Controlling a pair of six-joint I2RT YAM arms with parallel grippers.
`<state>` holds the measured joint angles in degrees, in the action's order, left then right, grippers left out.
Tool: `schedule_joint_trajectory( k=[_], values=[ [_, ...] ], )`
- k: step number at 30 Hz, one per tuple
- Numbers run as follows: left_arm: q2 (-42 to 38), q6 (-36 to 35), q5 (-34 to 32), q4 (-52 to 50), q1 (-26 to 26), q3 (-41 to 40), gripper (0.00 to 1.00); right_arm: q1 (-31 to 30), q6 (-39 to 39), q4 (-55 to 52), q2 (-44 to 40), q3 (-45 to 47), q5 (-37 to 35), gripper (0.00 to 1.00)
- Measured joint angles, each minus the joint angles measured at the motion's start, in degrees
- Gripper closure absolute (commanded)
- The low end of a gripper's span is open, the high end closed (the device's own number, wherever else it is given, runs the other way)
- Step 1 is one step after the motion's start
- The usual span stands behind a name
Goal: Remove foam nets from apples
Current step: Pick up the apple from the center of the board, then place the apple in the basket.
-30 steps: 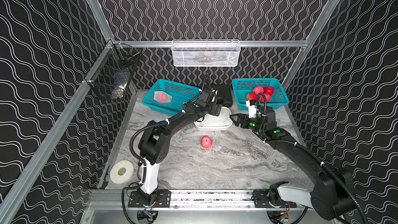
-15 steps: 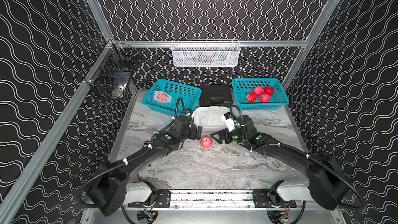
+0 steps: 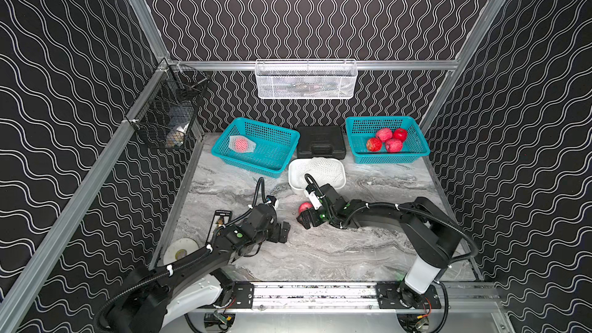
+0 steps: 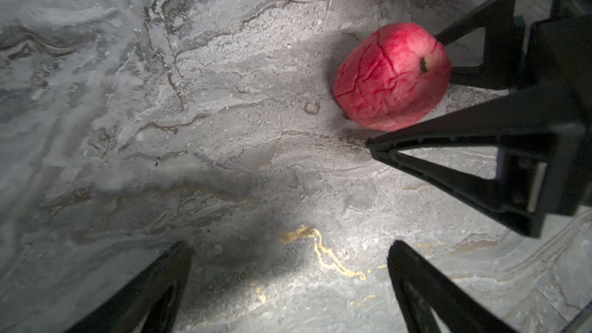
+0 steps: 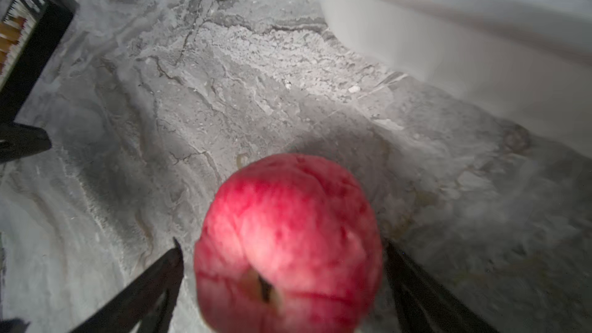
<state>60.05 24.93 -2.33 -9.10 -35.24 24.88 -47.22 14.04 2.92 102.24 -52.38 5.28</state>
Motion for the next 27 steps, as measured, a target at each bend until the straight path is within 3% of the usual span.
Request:
schedule_joint_trajectory(
  k=[6,14,21,27],
  values=[
    [0.20,0.00,1.09,0.98,-0.55,-0.83,0.01,-0.02,-0.13,2.78,3.32,-2.38,-2.12,0.20],
    [-0.07,-0.02,0.98,1.81,-0.63,-0.90,0.01,-0.07,-0.59,3.34,3.91,-3.28,-2.05,0.58],
    [0.24,-2.64,0.44,2.82,-0.68,4.46,0.01,2.27,-1.18,3.15,-4.76,-2.99,0.92,0.61],
    [2.97,-5.88,0.46,11.26,-1.03,11.08,0.01,14.91,0.59,2.47,-8.90,-10.16,7.32,0.62]
  ],
)
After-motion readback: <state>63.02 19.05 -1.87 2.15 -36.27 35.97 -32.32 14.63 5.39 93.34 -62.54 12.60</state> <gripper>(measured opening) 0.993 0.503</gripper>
